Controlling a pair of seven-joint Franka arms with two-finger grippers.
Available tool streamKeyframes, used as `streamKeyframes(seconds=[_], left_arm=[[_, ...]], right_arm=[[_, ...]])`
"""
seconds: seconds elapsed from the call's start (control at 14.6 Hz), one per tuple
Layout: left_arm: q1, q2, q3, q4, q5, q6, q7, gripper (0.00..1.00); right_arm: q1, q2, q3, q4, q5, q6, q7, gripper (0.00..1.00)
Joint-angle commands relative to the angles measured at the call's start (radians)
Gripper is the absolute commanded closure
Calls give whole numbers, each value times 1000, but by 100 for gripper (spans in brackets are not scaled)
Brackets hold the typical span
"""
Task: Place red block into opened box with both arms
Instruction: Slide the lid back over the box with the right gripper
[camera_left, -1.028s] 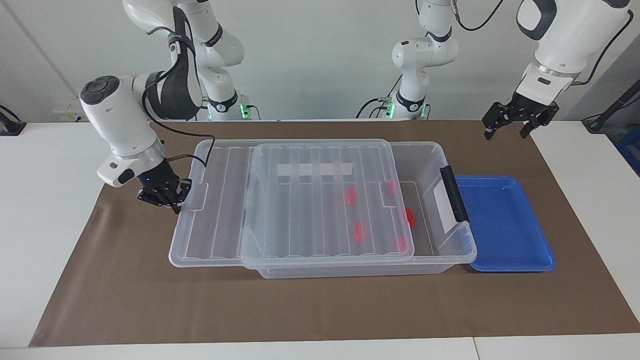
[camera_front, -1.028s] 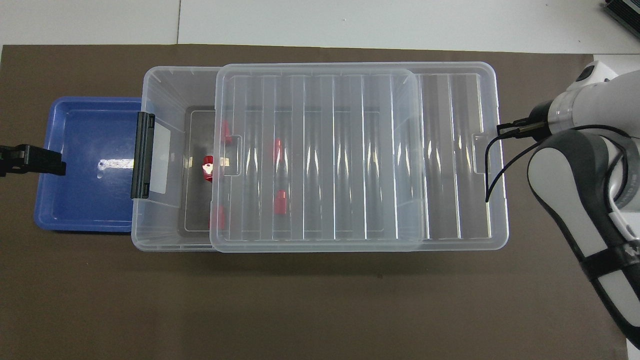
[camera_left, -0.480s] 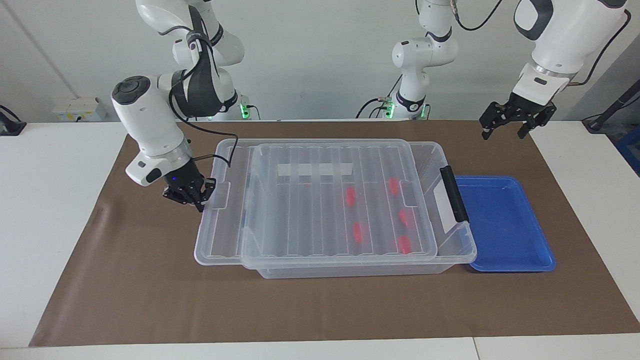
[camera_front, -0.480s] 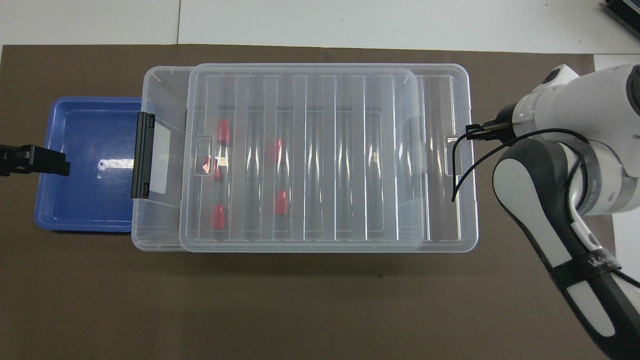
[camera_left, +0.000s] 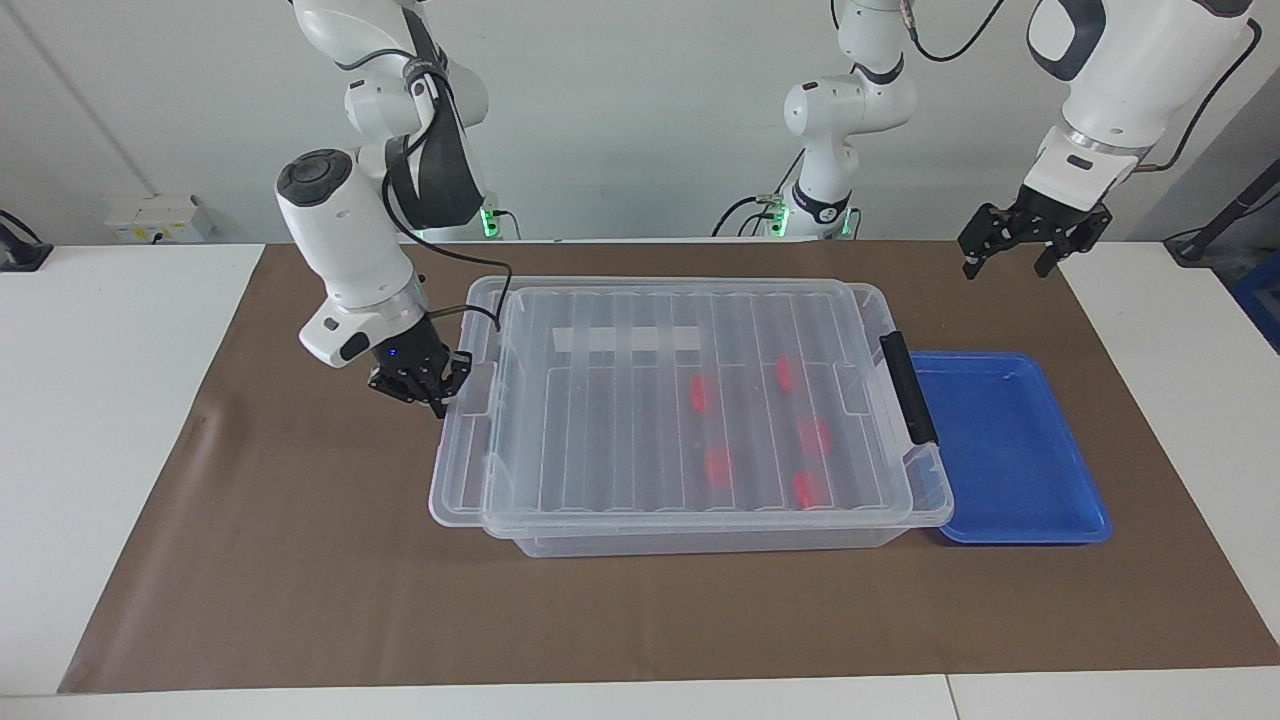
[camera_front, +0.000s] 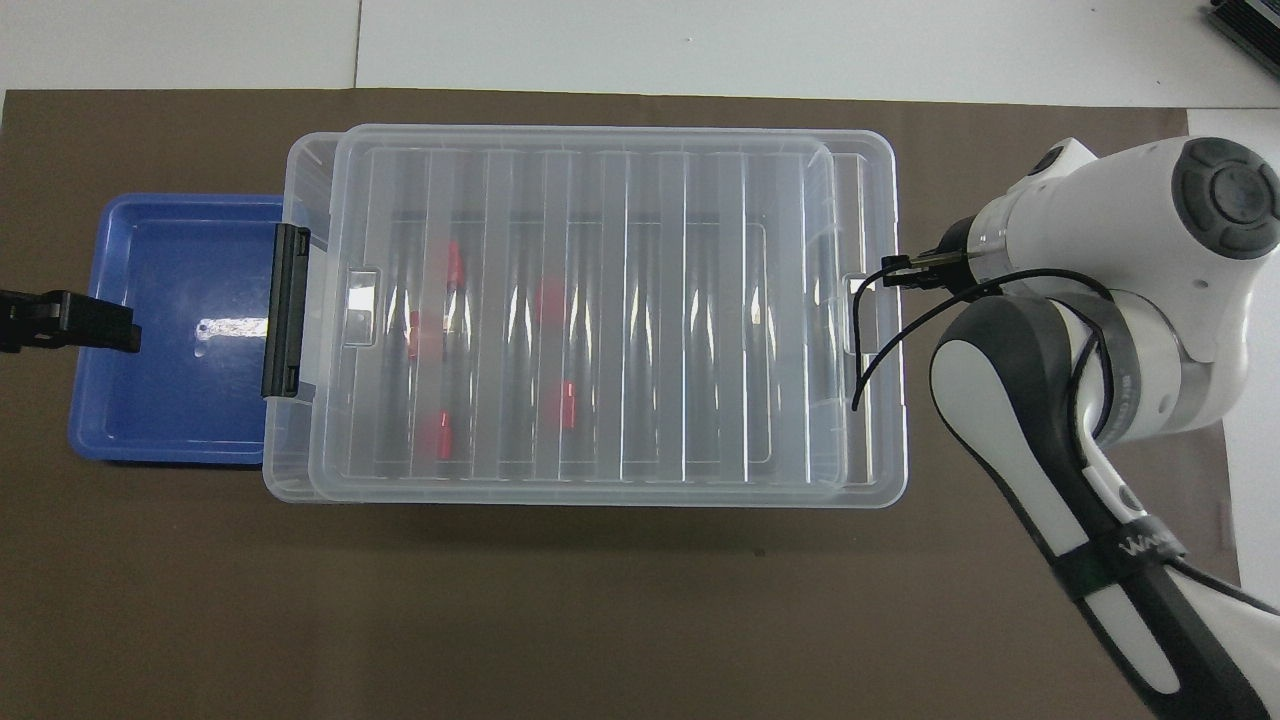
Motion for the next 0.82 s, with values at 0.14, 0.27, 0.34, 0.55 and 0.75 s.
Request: streamKeyframes(seconds=[0.14, 0.27, 0.34, 0.55, 0.75], left_arm=[[0, -13, -2, -9, 14, -8, 14, 0], [0, -13, -2, -9, 14, -3, 14, 0], [0, -13, -2, -7, 14, -3, 14, 0], [4, -16, -8, -10, 14, -6, 12, 0], [1, -15, -6, -9, 14, -5, 14, 0]], right_arm=[[8, 1, 2, -9, 32, 16, 15, 100], [20, 1, 2, -9, 32, 14, 14, 100], [20, 1, 4, -9, 32, 14, 14, 100], [20, -1, 4, -9, 55, 11, 11, 100], [20, -1, 2, -9, 81, 11, 6, 100]])
